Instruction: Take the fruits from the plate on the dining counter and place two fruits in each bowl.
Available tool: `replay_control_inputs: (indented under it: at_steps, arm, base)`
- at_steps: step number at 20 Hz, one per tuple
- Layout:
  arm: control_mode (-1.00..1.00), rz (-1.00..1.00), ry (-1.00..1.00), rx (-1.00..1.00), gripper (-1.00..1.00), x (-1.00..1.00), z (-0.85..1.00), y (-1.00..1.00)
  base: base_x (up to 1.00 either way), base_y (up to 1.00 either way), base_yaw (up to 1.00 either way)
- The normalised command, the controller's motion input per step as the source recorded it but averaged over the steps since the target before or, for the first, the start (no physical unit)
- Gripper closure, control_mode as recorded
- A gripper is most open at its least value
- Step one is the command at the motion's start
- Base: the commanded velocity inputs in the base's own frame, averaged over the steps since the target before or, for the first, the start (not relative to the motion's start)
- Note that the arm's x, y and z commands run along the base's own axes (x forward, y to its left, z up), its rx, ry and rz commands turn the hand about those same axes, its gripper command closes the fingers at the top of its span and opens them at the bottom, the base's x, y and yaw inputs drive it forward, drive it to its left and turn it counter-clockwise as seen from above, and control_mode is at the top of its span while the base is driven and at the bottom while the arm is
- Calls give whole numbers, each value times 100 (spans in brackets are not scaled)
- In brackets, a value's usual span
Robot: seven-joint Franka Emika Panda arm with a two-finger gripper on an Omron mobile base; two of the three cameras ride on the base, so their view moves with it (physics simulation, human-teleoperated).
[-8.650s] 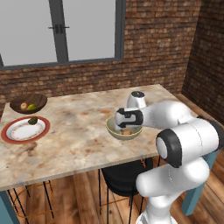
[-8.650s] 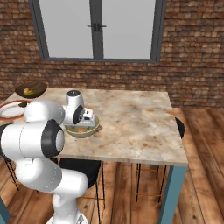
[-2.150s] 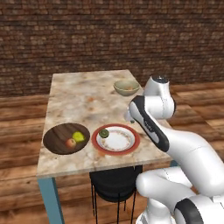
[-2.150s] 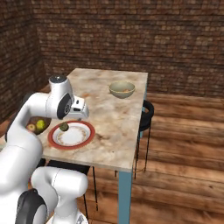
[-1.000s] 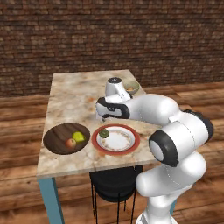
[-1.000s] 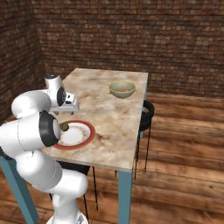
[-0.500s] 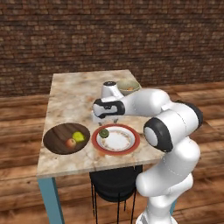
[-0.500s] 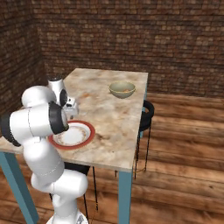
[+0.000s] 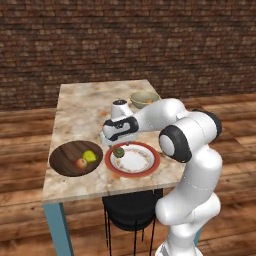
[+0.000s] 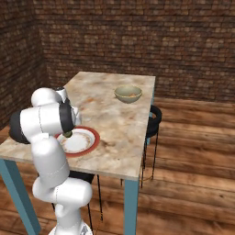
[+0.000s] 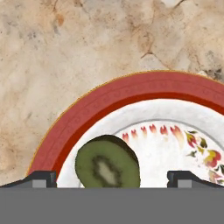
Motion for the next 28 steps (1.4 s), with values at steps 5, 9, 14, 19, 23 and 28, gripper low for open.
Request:
replay_control_inputs:
  at_steps: [5,9,14,19,23,28]
  arm:
    - [-100,0,0,0,-100,-2,-9,7]
    - [-100,0,0,0,-100,-6,-29,0]
    - [-100,0,0,0,-100,-5,-25,-1]
    - [-100,0,0,0,-100,-1,-23,0]
    - [-100,0,0,0,-100,0,-11,0]
    - [-100,0,0,0,100,0,-10,0]
  base:
    - [0,0,0]
    - [0,0,0]
    - [0,0,0]
    - [0,0,0]
    - [0,0,0]
    - [0,0,0]
